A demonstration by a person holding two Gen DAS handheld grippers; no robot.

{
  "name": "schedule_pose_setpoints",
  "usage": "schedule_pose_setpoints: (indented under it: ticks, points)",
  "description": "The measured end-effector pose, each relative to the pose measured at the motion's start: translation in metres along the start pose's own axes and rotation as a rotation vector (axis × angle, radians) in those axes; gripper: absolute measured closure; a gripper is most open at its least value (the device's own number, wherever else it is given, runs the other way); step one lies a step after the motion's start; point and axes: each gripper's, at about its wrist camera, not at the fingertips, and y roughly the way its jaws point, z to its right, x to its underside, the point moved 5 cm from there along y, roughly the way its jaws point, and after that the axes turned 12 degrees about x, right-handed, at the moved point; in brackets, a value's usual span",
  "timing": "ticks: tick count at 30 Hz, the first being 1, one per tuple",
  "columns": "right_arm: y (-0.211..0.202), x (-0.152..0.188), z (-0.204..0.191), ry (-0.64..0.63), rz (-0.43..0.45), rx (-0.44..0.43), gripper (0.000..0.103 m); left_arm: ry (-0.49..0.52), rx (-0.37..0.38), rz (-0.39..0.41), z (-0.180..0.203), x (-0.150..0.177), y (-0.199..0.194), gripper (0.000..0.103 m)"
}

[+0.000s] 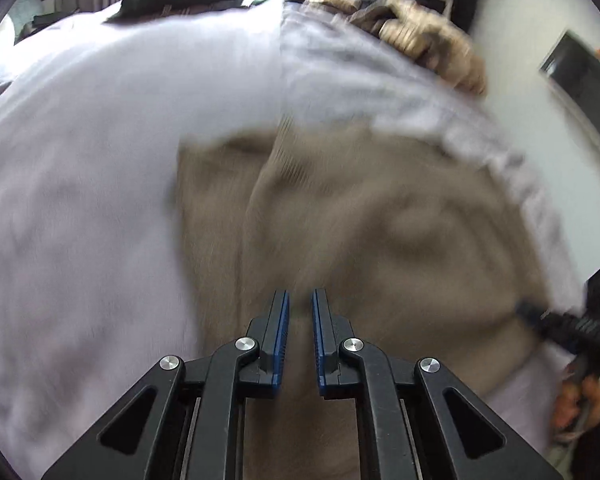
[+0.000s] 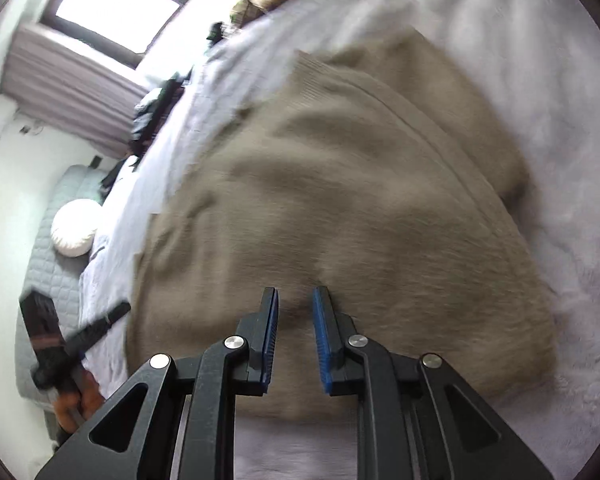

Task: Fold small clothes
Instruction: 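Release the sweater and withdraw both open grippers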

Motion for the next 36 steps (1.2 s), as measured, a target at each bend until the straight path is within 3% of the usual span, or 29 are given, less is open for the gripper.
schedule_pose_setpoints:
  ticks: [4,23,26,28,29,32,36]
  points:
    - [-0.012,0.006,0.003,0.015,0.012,0.007,0.083,-0.065,0.035,0.037,-0.005,0.014,-0.01,0.091]
    - [-0.041,0.083,-0.006,-0.015,-0.055,-0.025,0.079,-0.055,-0.099,0.039,0.016,0.065,-0.051,0.091]
    - [-0.042,0.09,-0.009,-0.024,-0.058,-0.019,0.064,-0.052,-0.107,0.045,0.018,0.073,-0.057,0.089]
    - [-0.043,0.093,-0.013,-0.038,-0.054,-0.016,0.06,-0.055,-0.113,0.045,0.018,0.078,-0.059,0.028]
    - [-0.044,0.095,-0.015,-0.044,-0.053,-0.016,0.06,-0.062,-0.133,0.056,0.018,0.08,-0.063,0.002]
    - [-0.047,0.098,-0.02,-0.063,-0.055,-0.017,0.057,-0.018,-0.171,0.092,0.025,0.084,-0.073,0.001]
    - [-0.047,0.105,-0.028,-0.084,-0.062,-0.018,0.045,-0.019,-0.195,0.097,0.024,0.089,-0.08,0.001]
